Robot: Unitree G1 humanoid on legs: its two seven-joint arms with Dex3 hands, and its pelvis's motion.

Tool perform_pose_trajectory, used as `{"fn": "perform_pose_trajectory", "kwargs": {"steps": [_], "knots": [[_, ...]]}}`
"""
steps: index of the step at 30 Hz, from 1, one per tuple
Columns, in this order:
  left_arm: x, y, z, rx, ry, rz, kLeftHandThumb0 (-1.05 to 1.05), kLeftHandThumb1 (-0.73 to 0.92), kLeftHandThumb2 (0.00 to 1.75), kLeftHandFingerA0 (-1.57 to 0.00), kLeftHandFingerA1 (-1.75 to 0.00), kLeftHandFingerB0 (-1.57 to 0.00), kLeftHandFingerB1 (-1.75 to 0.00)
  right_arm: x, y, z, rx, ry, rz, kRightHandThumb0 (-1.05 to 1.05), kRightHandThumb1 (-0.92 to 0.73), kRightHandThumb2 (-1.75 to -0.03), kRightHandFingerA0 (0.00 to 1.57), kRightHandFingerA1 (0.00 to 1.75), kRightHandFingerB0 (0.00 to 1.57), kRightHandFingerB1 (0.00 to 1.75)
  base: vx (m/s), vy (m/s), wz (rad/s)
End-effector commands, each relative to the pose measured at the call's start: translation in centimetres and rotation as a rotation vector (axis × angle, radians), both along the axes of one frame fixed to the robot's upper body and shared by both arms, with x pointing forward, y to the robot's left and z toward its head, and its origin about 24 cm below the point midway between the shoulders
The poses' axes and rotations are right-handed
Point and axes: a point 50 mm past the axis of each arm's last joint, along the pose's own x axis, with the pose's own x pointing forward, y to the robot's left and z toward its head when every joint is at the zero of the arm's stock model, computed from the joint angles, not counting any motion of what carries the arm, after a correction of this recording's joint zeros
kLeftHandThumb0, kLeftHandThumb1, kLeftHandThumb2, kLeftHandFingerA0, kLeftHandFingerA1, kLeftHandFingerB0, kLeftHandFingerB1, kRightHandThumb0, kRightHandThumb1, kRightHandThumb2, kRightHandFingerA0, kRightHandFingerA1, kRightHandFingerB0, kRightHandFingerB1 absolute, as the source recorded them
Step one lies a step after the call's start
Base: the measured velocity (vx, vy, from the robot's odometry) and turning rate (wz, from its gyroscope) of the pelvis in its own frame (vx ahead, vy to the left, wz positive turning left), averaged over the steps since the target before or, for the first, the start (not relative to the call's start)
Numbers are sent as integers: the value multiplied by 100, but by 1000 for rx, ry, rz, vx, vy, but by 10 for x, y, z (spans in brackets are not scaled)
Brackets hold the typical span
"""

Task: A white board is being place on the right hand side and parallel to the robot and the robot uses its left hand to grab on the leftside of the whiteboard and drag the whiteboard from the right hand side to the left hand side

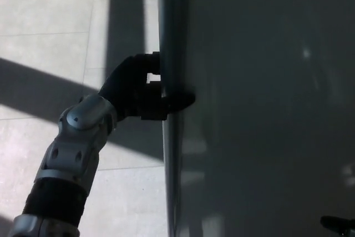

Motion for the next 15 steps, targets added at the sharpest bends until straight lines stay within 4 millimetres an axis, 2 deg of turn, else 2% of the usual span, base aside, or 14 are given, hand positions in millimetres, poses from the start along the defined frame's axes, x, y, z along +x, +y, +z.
{"fn": "perform_pose_trajectory", "kwargs": {"steps": [1,7,8,10,11,15], "knots": [[2,35,4,12,5,49,-21,62,59,-101,-66,-84,-53,2,-6,4,-11,-15,-12,-40,-68,-61,104,68,71,49,0,0,0],[-1,72,6,4,-6,84,-20,64,60,-101,-68,-84,-52,5,-6,5,-22,-14,-3,-41,-69,-61,101,69,71,49,0,0,0],[-3,87,9,28,1,100,-19,64,60,-99,-68,-85,-52,6,-6,5,-12,-14,-6,-41,-69,-61,103,68,72,49,0,0,0],[-4,98,12,55,3,112,-19,64,60,-99,-67,-85,-52,6,-6,5,-9,-13,-8,-41,-68,-61,102,68,72,49,0,0,0],[-7,110,16,54,13,121,-17,63,59,-98,-67,-83,-53,6,-7,6,-17,-15,-1,-41,-69,-61,101,66,70,49,0,0,0],[-11,132,25,11,31,129,-12,64,59,-93,-71,-82,-56,5,-7,6,-17,-20,0,-40,-69,-61,102,67,71,50,0,0,0]]}}
